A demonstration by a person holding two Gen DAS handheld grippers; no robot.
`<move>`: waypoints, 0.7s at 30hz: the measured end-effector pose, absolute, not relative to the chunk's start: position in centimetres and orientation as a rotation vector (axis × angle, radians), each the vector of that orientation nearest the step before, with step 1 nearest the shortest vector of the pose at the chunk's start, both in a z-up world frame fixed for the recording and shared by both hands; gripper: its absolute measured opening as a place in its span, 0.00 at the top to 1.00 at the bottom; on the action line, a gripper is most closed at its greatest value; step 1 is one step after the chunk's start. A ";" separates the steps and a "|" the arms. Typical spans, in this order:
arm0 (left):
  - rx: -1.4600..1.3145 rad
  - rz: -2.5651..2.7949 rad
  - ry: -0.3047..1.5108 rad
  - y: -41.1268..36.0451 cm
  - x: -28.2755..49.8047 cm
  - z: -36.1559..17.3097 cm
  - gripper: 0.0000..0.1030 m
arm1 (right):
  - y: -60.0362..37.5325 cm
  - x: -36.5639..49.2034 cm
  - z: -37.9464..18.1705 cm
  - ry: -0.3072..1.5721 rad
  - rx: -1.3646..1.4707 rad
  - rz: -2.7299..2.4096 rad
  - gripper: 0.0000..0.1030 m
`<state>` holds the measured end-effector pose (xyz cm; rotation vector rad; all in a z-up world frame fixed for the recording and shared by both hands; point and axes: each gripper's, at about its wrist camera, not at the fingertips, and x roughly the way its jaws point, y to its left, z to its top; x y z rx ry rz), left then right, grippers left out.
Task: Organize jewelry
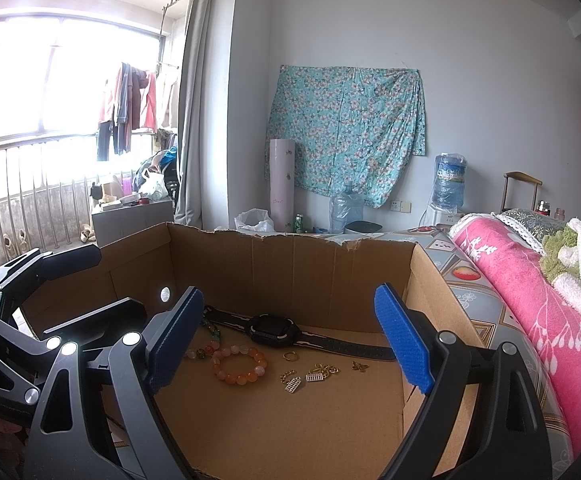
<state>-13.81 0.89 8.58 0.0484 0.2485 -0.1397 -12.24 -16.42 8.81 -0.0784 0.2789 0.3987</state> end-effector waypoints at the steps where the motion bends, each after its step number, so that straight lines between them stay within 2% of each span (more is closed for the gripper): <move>1: 0.048 -0.140 0.249 0.9 -13.8 8.6 0.08 | -16.4 -12.4 8.8 0.279 -0.078 0.399 0.17; 21: 0.048 -0.140 0.249 0.9 -13.8 8.6 0.08 | -16.4 -12.2 8.9 0.280 -0.078 0.399 0.17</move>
